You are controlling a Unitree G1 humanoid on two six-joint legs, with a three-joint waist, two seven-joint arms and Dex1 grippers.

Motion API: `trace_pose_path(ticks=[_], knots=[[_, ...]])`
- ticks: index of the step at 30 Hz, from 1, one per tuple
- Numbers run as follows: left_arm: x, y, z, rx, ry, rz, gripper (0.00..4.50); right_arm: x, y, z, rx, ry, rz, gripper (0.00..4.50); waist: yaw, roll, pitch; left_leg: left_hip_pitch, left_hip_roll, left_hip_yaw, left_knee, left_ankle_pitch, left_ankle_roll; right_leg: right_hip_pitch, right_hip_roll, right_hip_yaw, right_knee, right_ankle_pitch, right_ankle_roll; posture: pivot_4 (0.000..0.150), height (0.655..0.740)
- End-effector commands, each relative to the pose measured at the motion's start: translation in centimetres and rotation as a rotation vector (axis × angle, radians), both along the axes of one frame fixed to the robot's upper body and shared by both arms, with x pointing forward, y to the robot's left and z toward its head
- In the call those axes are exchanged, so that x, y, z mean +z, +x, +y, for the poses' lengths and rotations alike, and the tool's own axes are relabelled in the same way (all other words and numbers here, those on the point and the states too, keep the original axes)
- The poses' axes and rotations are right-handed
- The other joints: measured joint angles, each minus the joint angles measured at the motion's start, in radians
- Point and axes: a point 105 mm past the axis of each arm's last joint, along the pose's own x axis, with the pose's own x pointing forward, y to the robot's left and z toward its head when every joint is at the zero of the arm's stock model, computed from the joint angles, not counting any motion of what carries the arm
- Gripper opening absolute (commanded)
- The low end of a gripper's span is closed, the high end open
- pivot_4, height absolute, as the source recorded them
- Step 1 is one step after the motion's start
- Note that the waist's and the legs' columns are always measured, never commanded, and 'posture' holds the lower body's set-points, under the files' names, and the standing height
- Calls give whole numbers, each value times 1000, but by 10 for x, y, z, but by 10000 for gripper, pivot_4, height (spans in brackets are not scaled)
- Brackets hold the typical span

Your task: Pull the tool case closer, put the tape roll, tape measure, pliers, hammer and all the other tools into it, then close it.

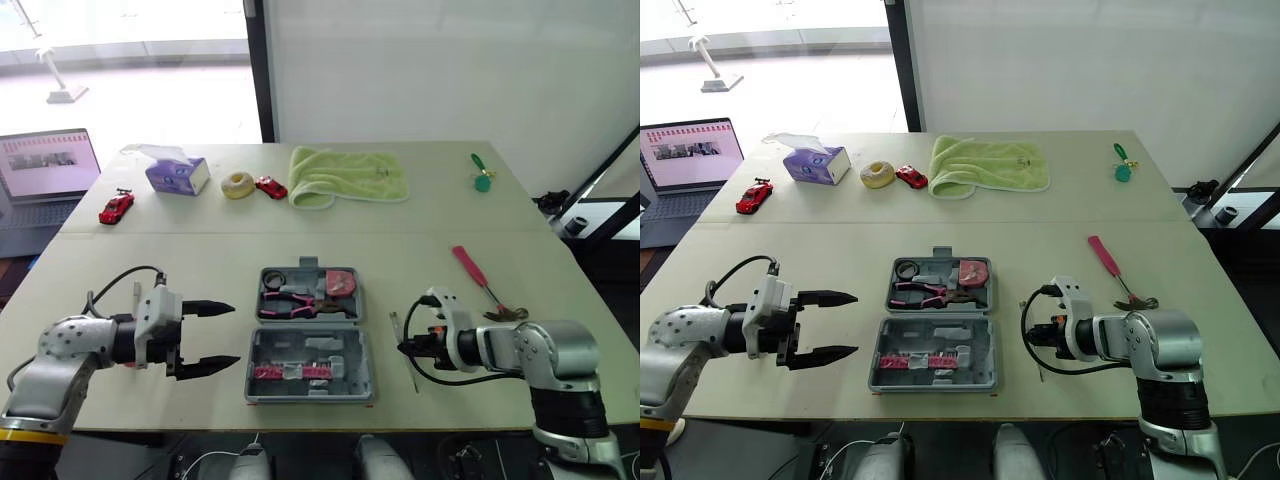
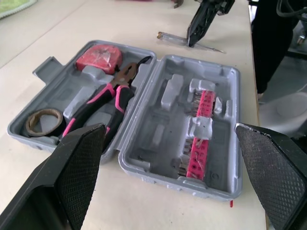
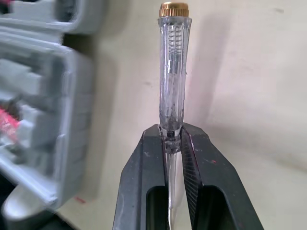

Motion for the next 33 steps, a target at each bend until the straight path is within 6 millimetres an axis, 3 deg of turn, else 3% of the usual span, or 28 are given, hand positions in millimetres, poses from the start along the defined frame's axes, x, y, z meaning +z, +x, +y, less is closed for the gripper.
trace_pose_path(ticks=[1,2,7,9,15,19,24,33], knots=[[4,0,1,-11,14,-21,45000,-2,-2,-7,-67,-60,-9,9790,0,0,0,0,0,0,0,0,0,0,0,0,0,0,0,1500,7400],[4,0,1,-12,14,-21,45000,-3,-2,-5,-69,-60,-9,12797,0,-1,0,0,0,0,0,0,0,0,0,0,0,0,0,1500,7400],[4,0,1,-11,10,-18,45000,-3,-4,1,-108,-60,-24,37033,0,-5,-3,1,0,0,0,0,0,1,0,0,0,0,0,1500,7400],[3,0,1,-10,9,-19,45000,0,-5,4,-128,-57,-53,44739,0,-6,-4,1,0,0,0,0,0,2,0,0,0,0,0,1500,7400],[3,-1,1,-1,3,-21,45000,16,-21,1,-65,-278,-196,44739,3,-4,-3,-1,0,0,0,0,0,0,-1,0,-1,0,0,1500,7400],[4,-2,3,7,1,-22,45000,15,-27,24,-89,-325,-440,44739,-2,-4,-4,0,1,-1,-4,0,0,-1,2,0,-1,-1,0,1500,7400],[6,-1,4,8,5,-23,45000,1,-31,34,-131,-344,-491,44739,-15,-4,-4,0,1,0,-1,0,0,-1,1,1,-1,-2,-2,1500,7400],[7,5,8,-2,17,-27,45000,-27,-24,24,-259,-388,-491,44739,-15,-4,-4,0,1,0,-2,0,0,0,1,1,-1,-2,-4,1500,7400]])
